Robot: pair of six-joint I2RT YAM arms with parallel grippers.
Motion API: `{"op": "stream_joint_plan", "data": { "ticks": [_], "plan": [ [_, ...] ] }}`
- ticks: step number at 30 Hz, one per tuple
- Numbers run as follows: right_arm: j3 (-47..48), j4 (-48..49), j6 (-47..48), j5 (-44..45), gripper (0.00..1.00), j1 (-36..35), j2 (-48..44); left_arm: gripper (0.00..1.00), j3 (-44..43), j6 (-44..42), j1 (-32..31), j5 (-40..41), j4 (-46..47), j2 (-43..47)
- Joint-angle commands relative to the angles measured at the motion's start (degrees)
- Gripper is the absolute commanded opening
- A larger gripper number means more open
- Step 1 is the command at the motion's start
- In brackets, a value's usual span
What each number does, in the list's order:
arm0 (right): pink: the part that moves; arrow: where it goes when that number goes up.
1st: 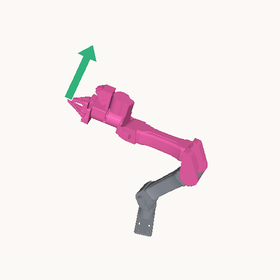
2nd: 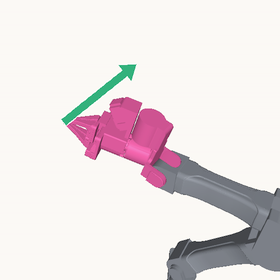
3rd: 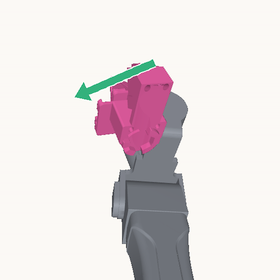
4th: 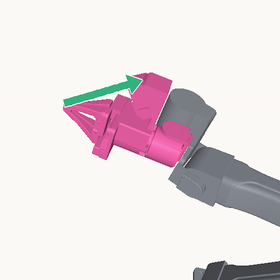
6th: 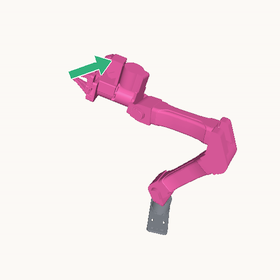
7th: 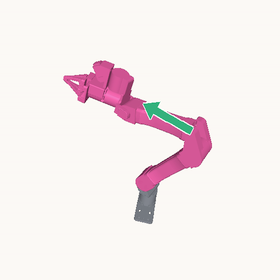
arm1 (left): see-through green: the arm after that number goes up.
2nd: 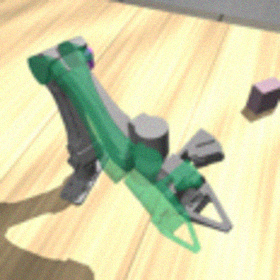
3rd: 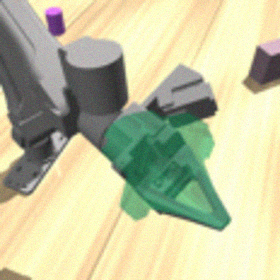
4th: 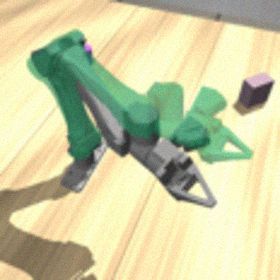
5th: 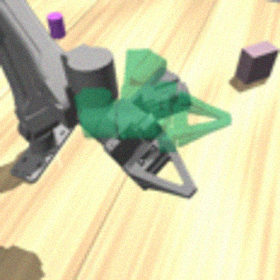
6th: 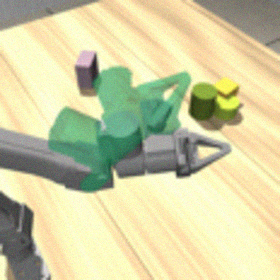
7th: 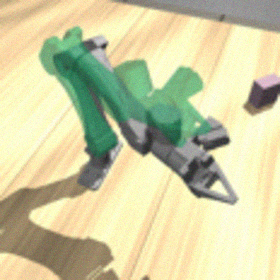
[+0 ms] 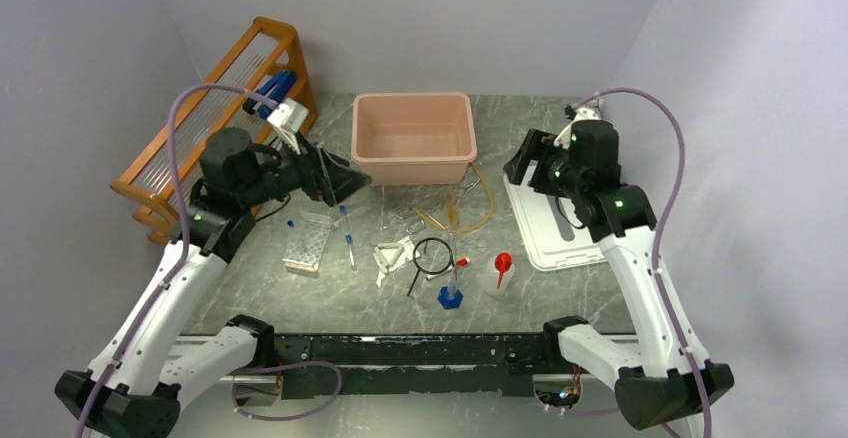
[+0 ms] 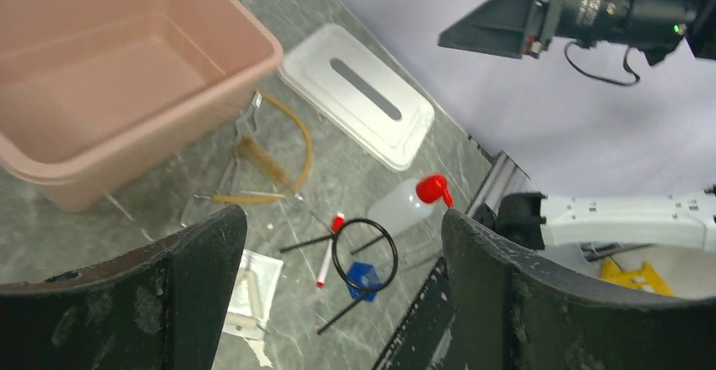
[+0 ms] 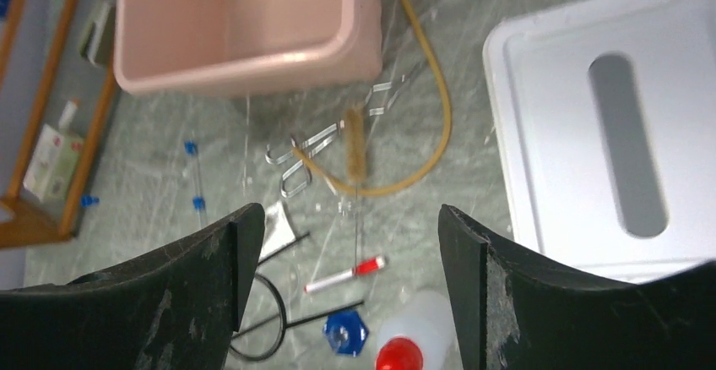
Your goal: Organize the chemistry lab equipment
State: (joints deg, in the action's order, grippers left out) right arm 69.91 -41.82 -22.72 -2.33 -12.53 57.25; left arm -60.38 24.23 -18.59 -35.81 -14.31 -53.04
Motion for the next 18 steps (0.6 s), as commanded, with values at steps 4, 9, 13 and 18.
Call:
{"op": "stream_joint_plan", "data": {
  "ticks": [4,9,13,18],
  "plan": [
    [-4.1,-4.1,-2.6,-0.2,0.78,-8.8,3.6,0.85,4.9,2.4,-8.1,4.4,2.3,-2.3],
    [-5.7,-3.6,-5.5,4.3,0.76,-19.5,7.8,0.77,6.9,3.8,-14.9,9.3,0.6,-6.0],
    [-7.6,-1.0,-4.1,0.4,0.71,-23.5,9.9,0.71,9.4,6.0,-16.5,10.2,0.9,-7.0],
    [-6.8,-2.2,-0.3,-2.0,0.65,-27.6,14.0,0.67,11.6,7.3,-16.5,13.7,2.0,-6.6]
  ]
}}
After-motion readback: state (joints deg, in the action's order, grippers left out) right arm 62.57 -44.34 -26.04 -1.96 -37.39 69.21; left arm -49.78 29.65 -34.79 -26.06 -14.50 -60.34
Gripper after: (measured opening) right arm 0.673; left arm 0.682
